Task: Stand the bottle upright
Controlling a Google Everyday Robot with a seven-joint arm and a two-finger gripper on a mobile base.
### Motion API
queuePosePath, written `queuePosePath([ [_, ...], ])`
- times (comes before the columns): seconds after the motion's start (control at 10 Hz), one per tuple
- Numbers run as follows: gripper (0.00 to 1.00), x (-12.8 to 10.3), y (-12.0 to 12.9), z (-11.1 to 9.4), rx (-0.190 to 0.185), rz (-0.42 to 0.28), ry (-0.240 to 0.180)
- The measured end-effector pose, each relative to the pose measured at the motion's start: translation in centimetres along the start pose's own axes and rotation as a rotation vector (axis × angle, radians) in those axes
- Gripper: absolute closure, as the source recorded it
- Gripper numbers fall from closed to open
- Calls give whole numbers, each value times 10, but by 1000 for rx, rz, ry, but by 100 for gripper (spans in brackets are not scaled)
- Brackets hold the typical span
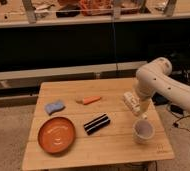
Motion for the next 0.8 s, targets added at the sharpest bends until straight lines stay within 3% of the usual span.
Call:
queuePosePath([
  [0.8,20,-1,-22,21,13,-25,-54],
])
